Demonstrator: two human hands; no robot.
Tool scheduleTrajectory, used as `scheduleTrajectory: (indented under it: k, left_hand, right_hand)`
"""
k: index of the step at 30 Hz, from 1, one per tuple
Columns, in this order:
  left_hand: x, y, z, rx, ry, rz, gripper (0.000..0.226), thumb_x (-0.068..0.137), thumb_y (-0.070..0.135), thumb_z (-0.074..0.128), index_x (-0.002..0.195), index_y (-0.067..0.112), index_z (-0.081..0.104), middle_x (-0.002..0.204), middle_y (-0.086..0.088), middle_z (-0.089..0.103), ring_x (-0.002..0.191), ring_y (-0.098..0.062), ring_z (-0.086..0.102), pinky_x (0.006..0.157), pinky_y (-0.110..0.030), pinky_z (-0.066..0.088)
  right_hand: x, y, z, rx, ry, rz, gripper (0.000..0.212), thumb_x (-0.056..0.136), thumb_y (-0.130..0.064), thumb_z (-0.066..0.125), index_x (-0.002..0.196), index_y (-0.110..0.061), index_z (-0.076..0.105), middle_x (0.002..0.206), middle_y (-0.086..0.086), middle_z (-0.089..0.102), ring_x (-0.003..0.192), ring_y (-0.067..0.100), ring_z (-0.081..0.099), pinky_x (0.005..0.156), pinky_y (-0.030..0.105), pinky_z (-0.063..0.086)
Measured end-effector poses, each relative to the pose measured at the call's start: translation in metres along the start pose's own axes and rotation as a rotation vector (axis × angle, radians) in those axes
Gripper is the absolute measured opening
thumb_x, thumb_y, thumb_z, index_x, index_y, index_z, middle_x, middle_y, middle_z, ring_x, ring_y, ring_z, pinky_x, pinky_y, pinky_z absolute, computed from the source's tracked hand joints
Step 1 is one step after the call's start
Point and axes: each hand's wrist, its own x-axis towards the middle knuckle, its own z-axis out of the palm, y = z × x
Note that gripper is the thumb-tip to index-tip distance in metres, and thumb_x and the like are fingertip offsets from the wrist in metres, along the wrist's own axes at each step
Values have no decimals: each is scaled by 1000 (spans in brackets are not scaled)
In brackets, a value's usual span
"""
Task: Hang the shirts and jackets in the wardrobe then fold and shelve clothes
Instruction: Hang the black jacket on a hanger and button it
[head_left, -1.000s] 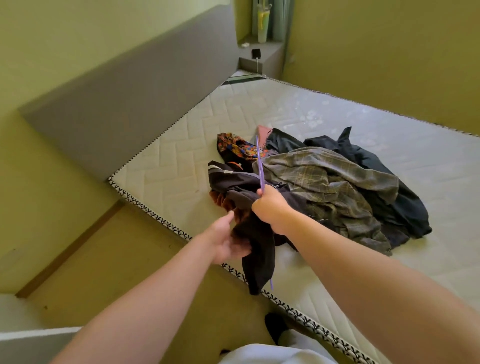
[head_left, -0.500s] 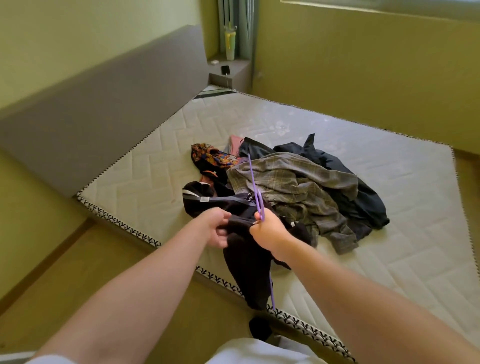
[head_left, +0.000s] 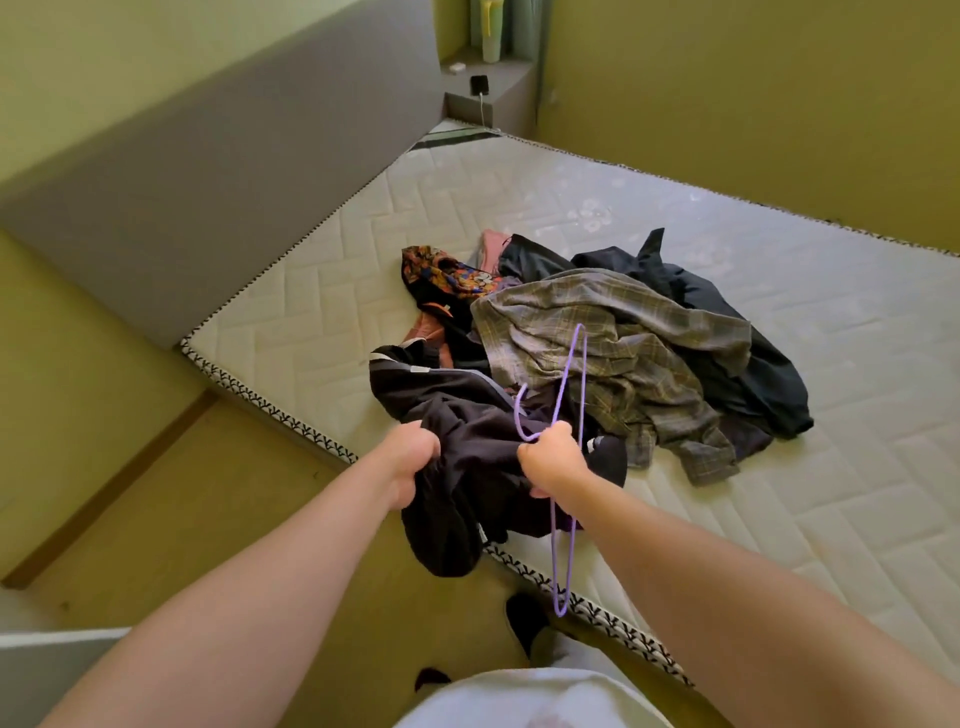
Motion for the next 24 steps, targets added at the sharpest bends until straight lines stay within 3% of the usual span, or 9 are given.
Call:
scheduleTrajectory:
  k: [4, 7, 10, 12, 13, 15, 18, 21, 24]
  left_hand:
    - [1, -3, -8, -130, 34, 16, 52, 86, -15, 30, 112, 12, 66, 94, -14, 68, 77, -29, 63, 60, -32, 53]
    - [8, -6, -10, -178, 65, -6, 55, 85, -16, 29, 107, 16, 68, 88, -12, 70, 72, -25, 67, 53, -29, 54]
    - [16, -9, -9, -213, 98, -37, 57, 84, -17, 29, 110, 14, 69, 90, -11, 72, 73, -25, 69, 56, -30, 56]
    - [22, -12, -9, -239, 115, -56, 59, 82, -17, 29, 113, 15, 69, 98, -13, 72, 82, -29, 69, 64, -35, 58]
    - [23, -12, -10, -251, 132, -64, 60, 81, -16, 29, 114, 15, 68, 96, -12, 72, 81, -29, 69, 63, -35, 58]
    - [25, -13, -14, -262, 150, -75, 60, 78, -15, 30, 111, 15, 70, 84, -9, 73, 70, -25, 67, 57, -31, 55]
    - [27, -13, -22, -257, 194, -79, 53, 74, -13, 32, 102, 12, 70, 75, -8, 69, 59, -22, 62, 52, -28, 52]
    - [30, -7, -33, -262, 277, -78, 32, 74, -7, 37, 91, 6, 61, 77, -9, 60, 59, -23, 56, 56, -28, 48]
    - [32, 4, -42, -270, 263, -75, 19, 81, 8, 51, 90, 7, 67, 90, -14, 73, 80, -31, 67, 74, -36, 54]
  right_hand:
    - [41, 18, -3, -97, 93, 179, 51, 91, -15, 59, 134, -2, 36, 137, 17, 43, 119, 36, 51, 63, 42, 57]
    - [72, 37, 5, -78, 12, 245, 61, 89, -14, 64, 138, 2, 30, 125, 15, 45, 106, 31, 51, 73, 47, 60]
    - [92, 53, 23, -31, -95, 288, 64, 86, -9, 71, 134, -3, 30, 120, 13, 47, 105, 34, 55, 43, 36, 54]
    - [102, 59, 40, -4, -178, 315, 60, 89, -13, 71, 130, -4, 28, 110, 9, 46, 102, 32, 53, 35, 28, 48]
    - [105, 61, 48, -2, -203, 329, 57, 92, -15, 69, 130, -4, 28, 108, 8, 46, 100, 31, 51, 39, 28, 50]
    - [113, 64, 59, -92, -201, 302, 56, 92, -13, 66, 132, -4, 27, 119, 14, 47, 101, 30, 49, 66, 33, 53]
    - [119, 64, 65, -290, -180, 169, 53, 93, -6, 54, 139, 0, 29, 132, 21, 48, 112, 33, 50, 95, 39, 45]
    - [115, 44, 64, -400, -204, 38, 29, 92, -9, 52, 119, -1, 43, 118, 21, 56, 109, 40, 57, 86, 40, 50]
    - [100, -8, 61, -381, -221, -94, 26, 91, -11, 53, 115, -1, 51, 112, 20, 62, 101, 38, 62, 77, 38, 53]
